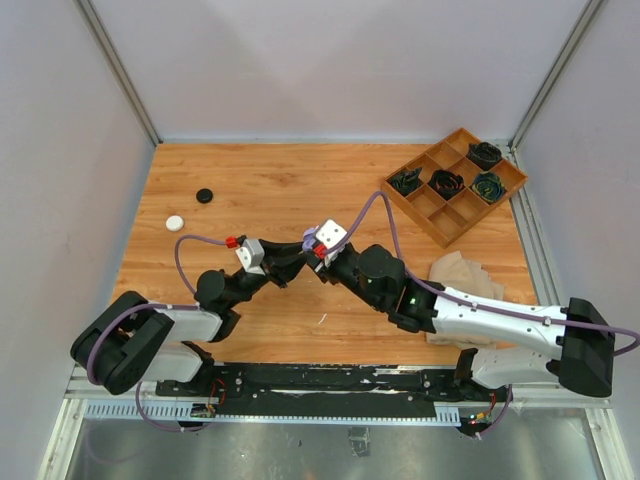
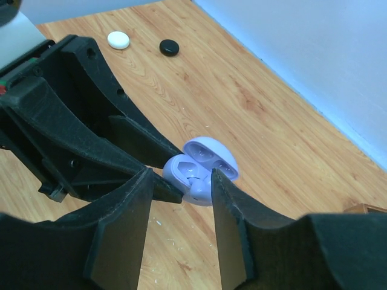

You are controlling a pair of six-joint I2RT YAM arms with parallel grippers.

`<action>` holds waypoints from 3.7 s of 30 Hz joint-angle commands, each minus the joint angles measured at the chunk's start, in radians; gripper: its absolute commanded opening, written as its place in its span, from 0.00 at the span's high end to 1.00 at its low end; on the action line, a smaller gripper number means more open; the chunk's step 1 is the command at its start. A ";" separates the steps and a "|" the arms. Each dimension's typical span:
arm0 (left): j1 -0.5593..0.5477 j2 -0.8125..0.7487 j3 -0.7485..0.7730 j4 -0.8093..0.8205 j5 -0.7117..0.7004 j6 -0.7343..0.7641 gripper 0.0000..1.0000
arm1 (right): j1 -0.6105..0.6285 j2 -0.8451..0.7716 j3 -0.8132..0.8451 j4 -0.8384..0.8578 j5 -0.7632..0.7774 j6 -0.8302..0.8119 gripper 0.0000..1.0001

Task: Insert the wireless bluetooth earbuds into the charging case
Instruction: Place the earbud in the charging case, then close the charging case.

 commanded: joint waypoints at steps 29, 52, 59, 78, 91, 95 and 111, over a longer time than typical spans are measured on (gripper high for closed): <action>0.004 0.022 -0.023 0.248 0.110 0.040 1.00 | -0.158 -0.128 0.010 -0.292 -0.077 0.002 0.39; 0.003 0.030 -0.018 0.248 0.118 0.033 1.00 | -0.158 -0.101 0.022 -0.285 -0.179 0.019 0.36; 0.003 0.047 -0.011 0.249 0.152 0.033 1.00 | -0.158 -0.093 0.038 -0.275 -0.184 0.031 0.34; 0.004 0.077 0.001 0.248 0.229 0.041 1.00 | -0.228 -0.120 0.105 -0.461 -0.316 -0.033 0.21; 0.004 0.087 0.007 0.248 0.311 0.059 1.00 | -0.316 -0.125 0.133 -0.610 -0.646 -0.204 0.00; 0.004 0.091 0.017 0.248 0.362 0.044 1.00 | -0.317 -0.099 0.139 -0.611 -0.700 -0.238 0.01; 0.004 0.097 0.028 0.248 0.350 0.008 1.00 | -0.317 -0.013 0.174 -0.617 -0.821 -0.266 0.01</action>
